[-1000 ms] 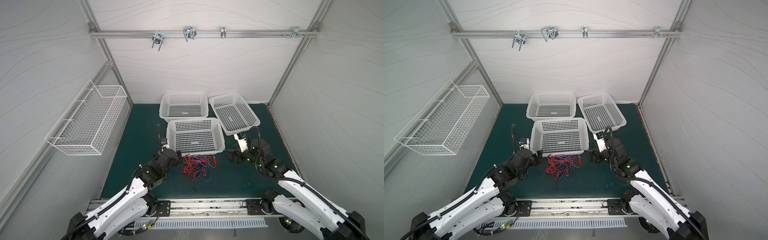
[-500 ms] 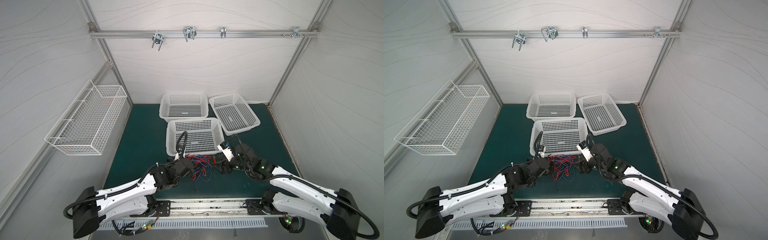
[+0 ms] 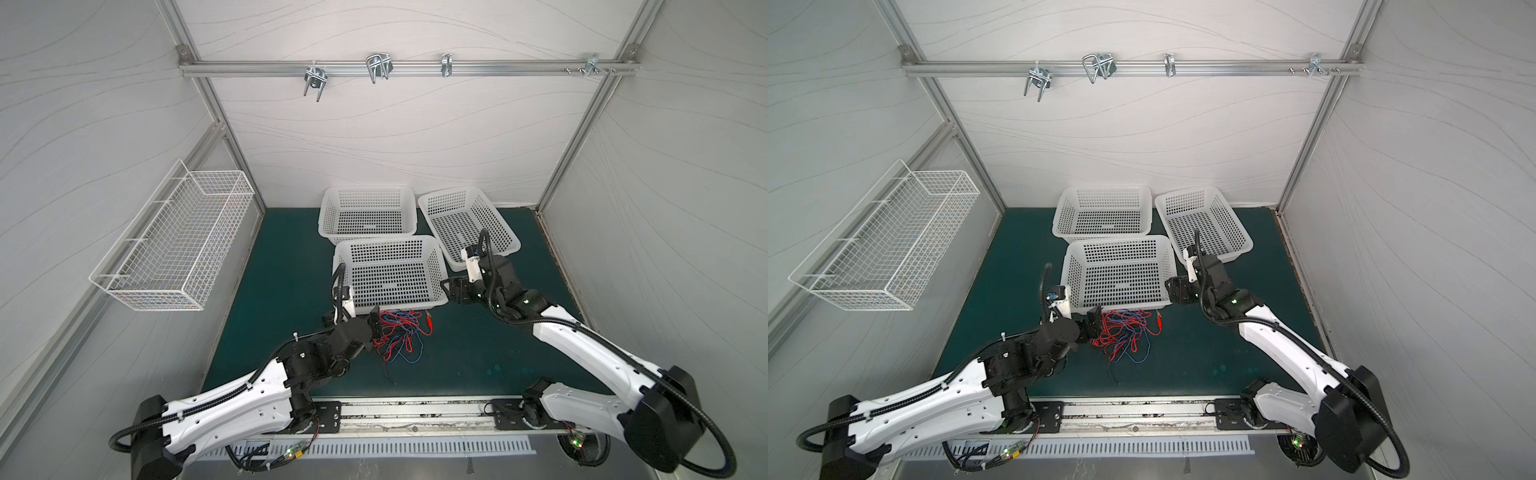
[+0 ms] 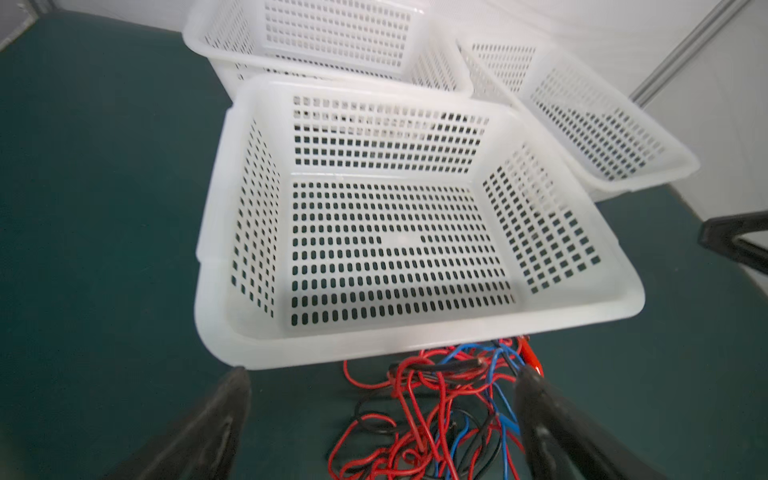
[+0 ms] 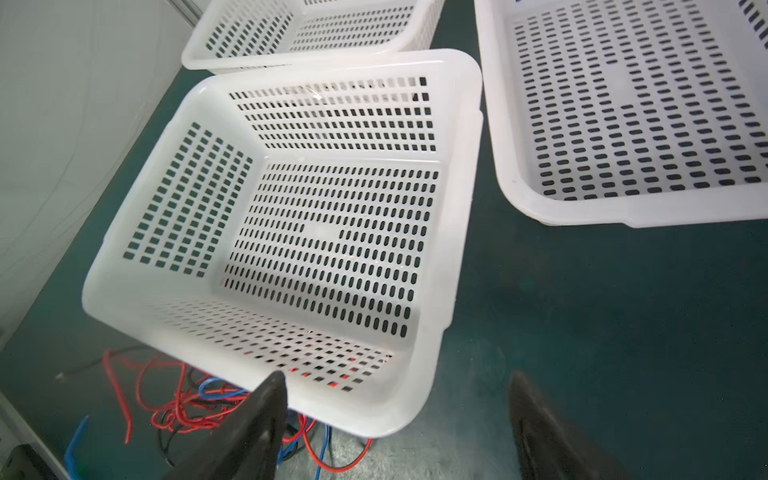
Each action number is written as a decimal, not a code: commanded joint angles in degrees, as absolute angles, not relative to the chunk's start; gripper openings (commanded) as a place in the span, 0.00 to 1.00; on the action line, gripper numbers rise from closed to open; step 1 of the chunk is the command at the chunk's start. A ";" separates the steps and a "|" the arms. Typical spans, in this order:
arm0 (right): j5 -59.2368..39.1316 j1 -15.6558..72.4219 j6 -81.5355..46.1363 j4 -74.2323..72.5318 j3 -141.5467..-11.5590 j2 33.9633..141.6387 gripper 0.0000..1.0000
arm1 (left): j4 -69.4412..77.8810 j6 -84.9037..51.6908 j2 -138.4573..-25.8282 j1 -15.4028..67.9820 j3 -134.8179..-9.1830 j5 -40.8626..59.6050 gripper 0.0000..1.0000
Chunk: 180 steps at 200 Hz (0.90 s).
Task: Untangle the cables
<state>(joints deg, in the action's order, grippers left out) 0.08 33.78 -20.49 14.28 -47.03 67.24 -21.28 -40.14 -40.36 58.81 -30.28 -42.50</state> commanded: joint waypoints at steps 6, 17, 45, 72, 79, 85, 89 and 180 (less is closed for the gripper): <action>-5.67 32.08 -21.83 15.65 -49.90 72.41 0.83 | -25.60 -44.28 -34.71 58.97 -29.76 -48.96 0.99; -6.84 32.04 -21.70 15.12 -51.45 75.01 0.83 | -27.45 -45.10 -32.43 58.97 -29.62 -49.79 0.99; -8.48 32.02 -20.76 16.12 -56.14 82.40 0.83 | -31.61 -47.32 -27.20 58.97 -28.93 -51.54 0.99; -12.04 32.36 -20.25 15.67 -59.54 87.99 0.83 | -34.49 -48.81 -23.82 59.00 -28.36 -52.29 0.99; -12.95 32.78 -19.98 15.40 -60.31 88.97 0.83 | -35.01 -49.19 -23.29 58.97 -28.21 -52.55 0.99; -13.54 33.17 -19.67 15.02 -60.99 89.69 0.83 | -35.57 -49.44 -22.97 58.97 -28.13 -52.72 0.99; -13.73 33.68 -19.42 14.95 -61.42 90.15 0.83 | -35.84 -49.56 -22.79 58.97 -28.11 -52.82 0.99; -17.05 44.66 -16.79 16.43 -80.44 106.12 0.83 | -34.21 -47.67 -26.30 58.97 -28.61 -53.15 0.99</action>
